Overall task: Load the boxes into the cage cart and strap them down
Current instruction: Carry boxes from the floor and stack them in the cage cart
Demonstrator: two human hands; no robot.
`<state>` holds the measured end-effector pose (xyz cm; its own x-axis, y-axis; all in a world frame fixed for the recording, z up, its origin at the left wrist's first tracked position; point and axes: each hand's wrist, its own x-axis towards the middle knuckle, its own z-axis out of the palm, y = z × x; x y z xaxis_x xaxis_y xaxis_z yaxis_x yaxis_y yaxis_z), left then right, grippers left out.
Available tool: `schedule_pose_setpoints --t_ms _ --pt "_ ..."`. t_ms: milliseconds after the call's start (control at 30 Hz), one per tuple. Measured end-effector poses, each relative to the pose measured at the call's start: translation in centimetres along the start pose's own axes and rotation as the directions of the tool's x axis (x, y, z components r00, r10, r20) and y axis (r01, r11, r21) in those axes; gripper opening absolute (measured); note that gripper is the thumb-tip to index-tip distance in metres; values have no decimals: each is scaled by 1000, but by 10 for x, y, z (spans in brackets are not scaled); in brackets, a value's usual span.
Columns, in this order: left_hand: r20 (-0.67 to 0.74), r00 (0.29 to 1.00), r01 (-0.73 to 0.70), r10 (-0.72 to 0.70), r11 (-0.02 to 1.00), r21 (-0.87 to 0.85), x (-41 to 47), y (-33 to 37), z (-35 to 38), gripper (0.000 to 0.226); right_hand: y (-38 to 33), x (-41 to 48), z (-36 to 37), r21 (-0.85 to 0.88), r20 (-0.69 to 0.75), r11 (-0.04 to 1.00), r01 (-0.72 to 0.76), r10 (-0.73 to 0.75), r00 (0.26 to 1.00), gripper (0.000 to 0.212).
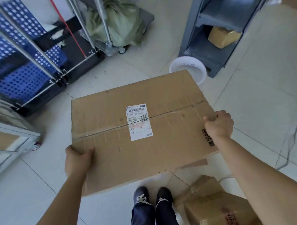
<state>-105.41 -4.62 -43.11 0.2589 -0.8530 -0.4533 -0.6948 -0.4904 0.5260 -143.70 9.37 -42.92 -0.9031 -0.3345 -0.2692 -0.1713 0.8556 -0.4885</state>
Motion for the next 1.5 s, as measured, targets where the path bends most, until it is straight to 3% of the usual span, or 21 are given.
schedule_pose_setpoints --t_ms 300,700,1033,1500 --pt "-196 981 -37 -8 974 -223 -11 13 -160 67 -164 -66 -39 157 -93 942 298 -286 954 13" --pt "-431 900 -98 -73 927 -362 -1 -51 -407 71 -352 -247 -28 295 -82 824 484 -483 872 19" --pt "-598 783 -145 -169 886 -440 6 -132 -569 67 -485 -401 13 402 -85 651 644 -674 734 17" --pt "-733 590 -115 -340 863 -492 52 -199 -705 75 -646 -533 109 507 33 488 710 -834 550 19"
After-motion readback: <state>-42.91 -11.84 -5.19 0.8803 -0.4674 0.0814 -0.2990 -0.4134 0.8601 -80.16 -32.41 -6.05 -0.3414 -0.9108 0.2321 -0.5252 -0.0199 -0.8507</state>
